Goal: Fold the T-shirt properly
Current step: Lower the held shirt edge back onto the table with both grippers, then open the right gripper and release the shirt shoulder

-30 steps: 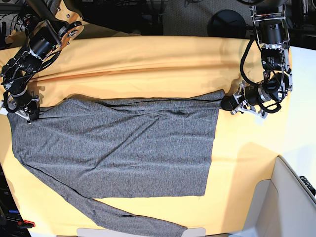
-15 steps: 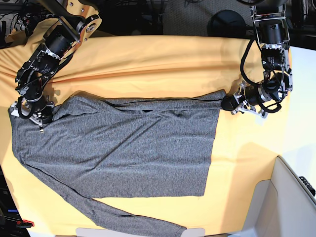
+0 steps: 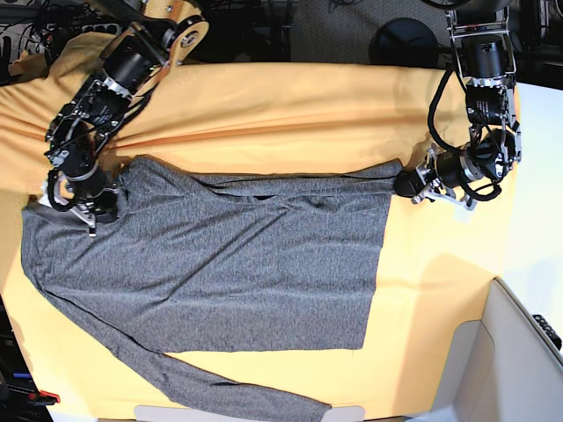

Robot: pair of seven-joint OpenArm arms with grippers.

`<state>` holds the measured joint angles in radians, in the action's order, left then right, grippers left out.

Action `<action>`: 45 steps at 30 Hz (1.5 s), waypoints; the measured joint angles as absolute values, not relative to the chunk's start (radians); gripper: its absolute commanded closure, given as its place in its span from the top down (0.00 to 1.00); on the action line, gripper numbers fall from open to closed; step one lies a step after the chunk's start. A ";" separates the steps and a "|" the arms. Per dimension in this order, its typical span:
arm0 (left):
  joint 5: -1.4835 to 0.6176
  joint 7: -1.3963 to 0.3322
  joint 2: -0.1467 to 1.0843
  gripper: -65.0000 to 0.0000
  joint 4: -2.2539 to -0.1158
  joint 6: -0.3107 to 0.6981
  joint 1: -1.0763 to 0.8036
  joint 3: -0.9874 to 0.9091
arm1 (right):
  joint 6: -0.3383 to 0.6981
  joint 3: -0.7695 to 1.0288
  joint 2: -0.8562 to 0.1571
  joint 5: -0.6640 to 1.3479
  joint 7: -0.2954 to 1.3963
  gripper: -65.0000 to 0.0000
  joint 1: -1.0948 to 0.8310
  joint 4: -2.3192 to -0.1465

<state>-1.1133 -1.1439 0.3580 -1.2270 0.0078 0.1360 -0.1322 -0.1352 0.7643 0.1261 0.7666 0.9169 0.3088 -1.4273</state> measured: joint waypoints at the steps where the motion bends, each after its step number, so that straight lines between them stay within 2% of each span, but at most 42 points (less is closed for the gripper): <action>1: -1.114 -1.145 0.358 0.00 -1.227 0.008 0.136 -0.132 | -0.144 0.762 0.135 0.769 0.921 0.00 0.303 -1.436; 20: -1.114 -1.147 0.358 0.00 -1.227 0.008 0.136 -0.132 | -0.165 0.801 0.133 0.837 0.927 0.00 0.294 -1.452; 24: -1.114 -1.148 0.358 0.00 -1.227 0.008 0.136 -0.132 | -0.184 0.838 0.094 0.863 0.959 0.00 0.297 -1.442; 31: -1.129 -1.140 0.358 0.00 -1.227 0.008 0.122 -0.132 | -0.206 0.913 -0.021 0.867 0.916 0.00 0.309 -1.425; 40: -1.129 -1.142 0.358 0.01 -1.227 0.009 0.122 -0.132 | -0.206 0.910 -0.022 0.867 0.924 0.00 0.307 -1.422; 45: -1.129 -1.143 0.358 0.08 -1.227 0.009 0.122 -0.132 | -0.203 0.881 -0.023 0.872 0.928 0.00 0.301 -1.378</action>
